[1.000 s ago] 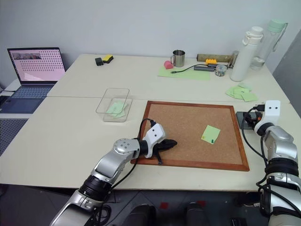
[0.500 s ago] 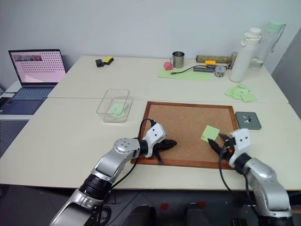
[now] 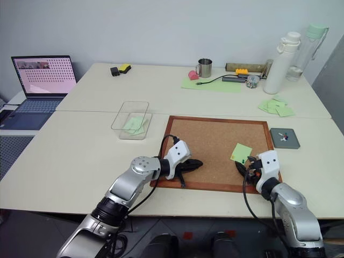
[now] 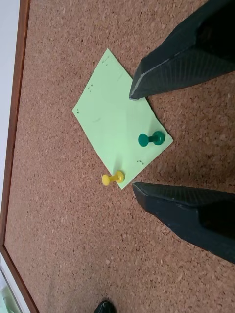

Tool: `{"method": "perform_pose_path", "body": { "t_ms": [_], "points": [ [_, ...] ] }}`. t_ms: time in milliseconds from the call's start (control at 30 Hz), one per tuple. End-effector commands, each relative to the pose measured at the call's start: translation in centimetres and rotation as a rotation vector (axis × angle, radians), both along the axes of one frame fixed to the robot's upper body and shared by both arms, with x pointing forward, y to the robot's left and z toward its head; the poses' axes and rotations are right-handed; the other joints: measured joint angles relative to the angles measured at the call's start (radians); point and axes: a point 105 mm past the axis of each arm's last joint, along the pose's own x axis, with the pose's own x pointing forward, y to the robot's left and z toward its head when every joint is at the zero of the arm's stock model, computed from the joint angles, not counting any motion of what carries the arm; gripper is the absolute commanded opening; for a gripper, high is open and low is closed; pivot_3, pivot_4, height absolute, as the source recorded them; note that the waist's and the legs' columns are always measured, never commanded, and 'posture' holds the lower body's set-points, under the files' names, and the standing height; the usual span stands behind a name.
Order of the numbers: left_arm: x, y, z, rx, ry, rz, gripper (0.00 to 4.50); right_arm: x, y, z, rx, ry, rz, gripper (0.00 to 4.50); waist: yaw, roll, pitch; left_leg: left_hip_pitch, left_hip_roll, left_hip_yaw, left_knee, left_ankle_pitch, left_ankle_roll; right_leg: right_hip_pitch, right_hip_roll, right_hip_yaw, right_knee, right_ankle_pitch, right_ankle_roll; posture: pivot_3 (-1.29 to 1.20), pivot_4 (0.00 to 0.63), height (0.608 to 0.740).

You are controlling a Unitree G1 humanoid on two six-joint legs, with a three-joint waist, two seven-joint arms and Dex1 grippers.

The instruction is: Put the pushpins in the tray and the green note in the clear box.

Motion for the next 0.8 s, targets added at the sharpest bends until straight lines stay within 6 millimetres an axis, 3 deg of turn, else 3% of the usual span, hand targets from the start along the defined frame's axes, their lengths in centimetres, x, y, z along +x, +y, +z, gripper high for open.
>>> {"method": "perform_pose_path", "body": {
  "t_ms": [33, 167, 333, 500, 800],
  "points": [
    [-0.5, 0.7, -2.3, 0.059, 0.071, 0.02, 0.0, 0.4, -0.2, 1.3, 0.01, -0.053, -0.004, 1.86, 0.0, 0.0, 0.0, 0.0, 0.0, 0.0, 0.0, 0.0, 0.0, 0.0, 0.0, 0.0, 0.0, 0.0, 0.0, 0.0, 0.15, 0.74],
    [-0.5, 0.7, -2.3, 0.06, 0.071, 0.021, 0.0, 0.4, -0.1, 1.4, 0.012, -0.053, -0.001, 0.88, 0.0, 0.0, 0.0, 0.0, 0.0, 0.0, 0.0, 0.0, 0.0, 0.0, 0.0, 0.0, 0.0, 0.0, 0.0, 0.0, 0.15, 0.74],
    [-0.5, 0.6, -2.3, 0.061, 0.072, 0.017, 0.0, 0.4, -0.4, 1.5, 0.014, -0.057, -0.002, 0.02, 0.0, 0.0, 0.0, 0.0, 0.0, 0.0, 0.0, 0.0, 0.0, 0.0, 0.0, 0.0, 0.0, 0.0, 0.001, 0.0, 0.15, 0.74],
    [-0.5, 0.6, -2.3, 0.063, 0.071, 0.016, 0.0, 0.2, -0.2, 2.6, 0.051, -0.089, 0.017, 0.02, 0.0, 0.0, 0.0, 0.0, 0.0, 0.0, 0.0, 0.0, 0.0, 0.0, 0.0, 0.0, 0.0, 0.0, 0.001, 0.0, 0.15, 0.74],
    [-0.7, 0.7, -2.5, 0.07, 0.077, 0.01, 0.0, -0.1, -0.5, 6.6, 0.138, -0.192, 0.029, 0.02, 0.0, 0.0, 0.0, -0.001, 0.0, 0.0, 0.0, 0.0, 0.0, 0.0, 0.0, 0.0, 0.0, -0.001, 0.002, 0.0, 0.15, 0.74]
  ]
}}
